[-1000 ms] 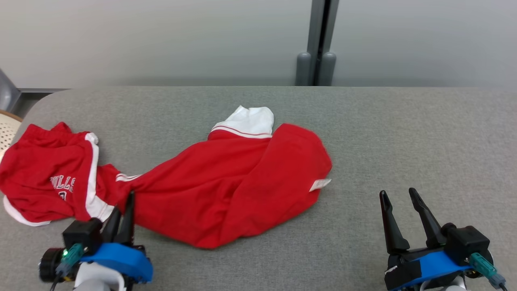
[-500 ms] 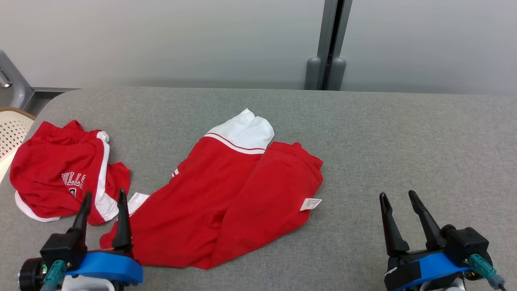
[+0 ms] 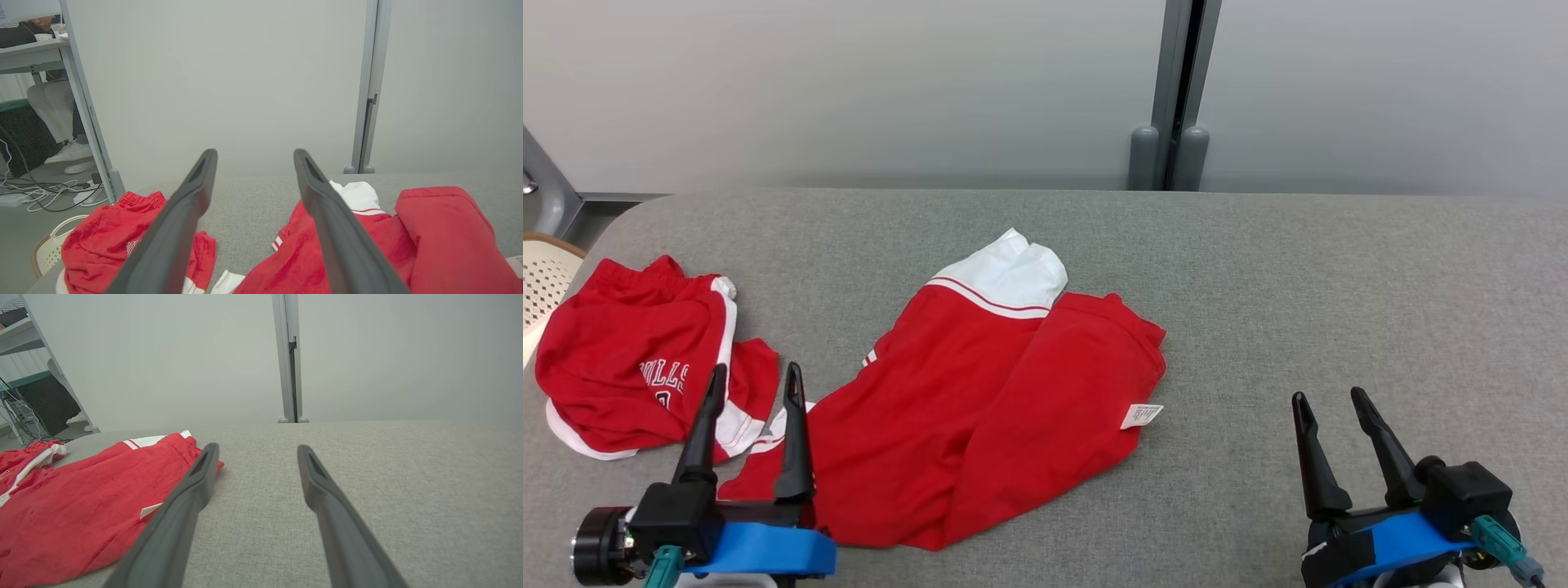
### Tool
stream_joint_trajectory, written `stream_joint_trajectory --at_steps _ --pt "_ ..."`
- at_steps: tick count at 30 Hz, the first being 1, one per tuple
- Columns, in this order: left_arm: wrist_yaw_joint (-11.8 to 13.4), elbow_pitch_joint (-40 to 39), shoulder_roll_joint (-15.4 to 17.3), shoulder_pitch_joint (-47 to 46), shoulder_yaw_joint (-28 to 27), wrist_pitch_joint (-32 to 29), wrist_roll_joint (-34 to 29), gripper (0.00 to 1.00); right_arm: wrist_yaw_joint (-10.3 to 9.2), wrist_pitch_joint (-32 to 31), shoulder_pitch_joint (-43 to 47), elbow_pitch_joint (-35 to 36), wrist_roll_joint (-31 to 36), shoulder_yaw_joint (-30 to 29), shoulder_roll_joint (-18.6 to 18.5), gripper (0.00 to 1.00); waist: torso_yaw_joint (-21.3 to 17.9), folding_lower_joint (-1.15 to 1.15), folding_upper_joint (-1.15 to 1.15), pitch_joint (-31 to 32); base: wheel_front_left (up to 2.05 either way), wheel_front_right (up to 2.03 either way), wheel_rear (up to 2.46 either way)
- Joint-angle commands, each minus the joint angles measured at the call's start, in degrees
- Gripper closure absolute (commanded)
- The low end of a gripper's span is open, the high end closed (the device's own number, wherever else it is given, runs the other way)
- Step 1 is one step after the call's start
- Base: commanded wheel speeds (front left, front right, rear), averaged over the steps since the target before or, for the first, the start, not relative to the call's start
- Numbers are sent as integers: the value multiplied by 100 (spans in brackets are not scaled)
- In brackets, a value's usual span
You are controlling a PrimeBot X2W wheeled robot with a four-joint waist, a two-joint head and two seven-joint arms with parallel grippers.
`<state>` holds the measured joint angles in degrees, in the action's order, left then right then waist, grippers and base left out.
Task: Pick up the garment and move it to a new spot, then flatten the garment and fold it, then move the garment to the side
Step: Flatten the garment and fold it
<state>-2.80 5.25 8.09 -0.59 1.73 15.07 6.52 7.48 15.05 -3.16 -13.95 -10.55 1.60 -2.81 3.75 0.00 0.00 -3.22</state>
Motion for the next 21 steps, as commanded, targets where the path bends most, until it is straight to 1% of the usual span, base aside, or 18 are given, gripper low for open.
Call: stream_joint_trajectory --at_steps 1,8,13,17,21 --pt "-28 57 -64 35 -34 16 15 0 3 20 66 -8 18 7 -14 0 -11 0 0 3 0 0 0" --pt "-169 331 -208 -5 -191 15 -122 0 3 20 100 -50 40 17 -14 0 -30 0 0 -20 0 0 0" --pt "-250 390 -271 -99 -251 16 -201 0 3 20 -5 -123 85 85 -13 0 43 0 0 -64 0 0 0" --pt "-297 394 -317 -177 -266 16 -242 0 3 20 -325 -282 194 286 -14 0 148 0 0 -132 0 0 0" --pt "-338 404 -355 -249 -252 15 -256 0 3 20 -873 -601 314 592 -14 0 278 0 0 -225 0 0 0"
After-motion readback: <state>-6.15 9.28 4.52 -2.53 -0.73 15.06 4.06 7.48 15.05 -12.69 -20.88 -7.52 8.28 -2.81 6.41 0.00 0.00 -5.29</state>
